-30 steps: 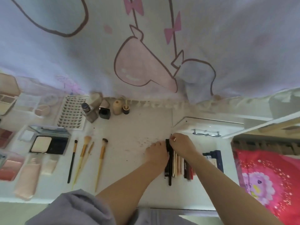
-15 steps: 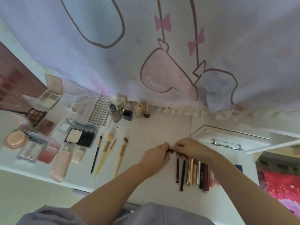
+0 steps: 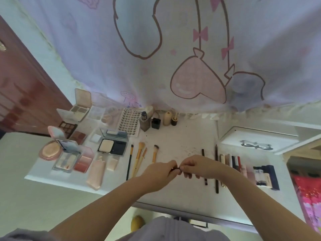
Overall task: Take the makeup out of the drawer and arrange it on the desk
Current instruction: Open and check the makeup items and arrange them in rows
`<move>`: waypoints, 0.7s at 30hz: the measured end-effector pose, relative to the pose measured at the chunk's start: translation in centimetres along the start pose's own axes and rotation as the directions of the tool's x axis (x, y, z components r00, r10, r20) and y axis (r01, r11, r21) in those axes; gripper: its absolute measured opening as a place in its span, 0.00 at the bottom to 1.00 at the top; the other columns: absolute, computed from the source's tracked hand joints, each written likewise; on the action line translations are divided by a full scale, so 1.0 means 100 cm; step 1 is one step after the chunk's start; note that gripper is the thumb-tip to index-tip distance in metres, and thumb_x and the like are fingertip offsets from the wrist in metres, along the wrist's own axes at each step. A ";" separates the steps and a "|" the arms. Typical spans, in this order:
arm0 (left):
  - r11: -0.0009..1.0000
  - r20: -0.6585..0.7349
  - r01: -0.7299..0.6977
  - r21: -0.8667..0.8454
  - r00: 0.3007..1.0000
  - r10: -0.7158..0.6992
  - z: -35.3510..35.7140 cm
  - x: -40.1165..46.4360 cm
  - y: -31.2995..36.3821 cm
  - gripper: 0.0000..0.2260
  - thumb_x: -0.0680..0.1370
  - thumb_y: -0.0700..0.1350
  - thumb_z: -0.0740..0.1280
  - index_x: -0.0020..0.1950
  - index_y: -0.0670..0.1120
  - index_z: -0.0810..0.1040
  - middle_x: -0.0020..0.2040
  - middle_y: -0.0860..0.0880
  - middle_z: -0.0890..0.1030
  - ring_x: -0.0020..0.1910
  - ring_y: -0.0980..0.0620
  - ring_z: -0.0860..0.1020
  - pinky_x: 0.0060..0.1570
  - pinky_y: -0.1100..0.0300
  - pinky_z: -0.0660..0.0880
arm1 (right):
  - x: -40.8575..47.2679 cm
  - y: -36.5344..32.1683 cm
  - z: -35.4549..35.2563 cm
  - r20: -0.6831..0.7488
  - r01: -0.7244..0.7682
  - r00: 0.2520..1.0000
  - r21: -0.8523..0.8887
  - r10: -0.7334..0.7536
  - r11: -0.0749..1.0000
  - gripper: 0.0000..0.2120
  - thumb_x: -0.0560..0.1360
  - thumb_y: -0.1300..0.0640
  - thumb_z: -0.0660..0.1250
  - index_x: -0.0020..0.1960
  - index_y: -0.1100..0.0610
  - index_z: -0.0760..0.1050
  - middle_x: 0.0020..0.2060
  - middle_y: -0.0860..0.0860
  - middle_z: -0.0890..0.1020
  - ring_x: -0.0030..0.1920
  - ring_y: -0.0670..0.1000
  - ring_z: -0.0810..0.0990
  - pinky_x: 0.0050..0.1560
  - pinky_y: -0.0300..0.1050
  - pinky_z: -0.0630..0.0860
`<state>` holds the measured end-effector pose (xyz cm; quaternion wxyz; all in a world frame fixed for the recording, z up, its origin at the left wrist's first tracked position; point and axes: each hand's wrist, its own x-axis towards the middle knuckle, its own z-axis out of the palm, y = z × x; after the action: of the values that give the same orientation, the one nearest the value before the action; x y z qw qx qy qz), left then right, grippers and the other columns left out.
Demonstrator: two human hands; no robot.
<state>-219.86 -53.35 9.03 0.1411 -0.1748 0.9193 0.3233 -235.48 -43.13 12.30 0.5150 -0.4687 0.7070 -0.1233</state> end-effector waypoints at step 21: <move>0.893 -0.069 0.441 0.095 0.897 -0.436 -0.006 0.052 -0.059 0.14 0.81 0.52 0.58 0.52 0.43 0.75 0.50 0.45 0.79 0.49 0.46 0.78 0.41 0.56 0.73 | 0.093 -0.017 0.079 -0.489 -0.454 0.798 -0.104 0.353 0.885 0.18 0.82 0.48 0.49 0.54 0.59 0.72 0.49 0.54 0.79 0.48 0.55 0.78 0.40 0.44 0.69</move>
<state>-222.23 -59.28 4.33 0.1986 -0.3769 0.8753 0.2289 -228.18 -48.98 4.26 0.2947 -0.3170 0.9006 -0.0391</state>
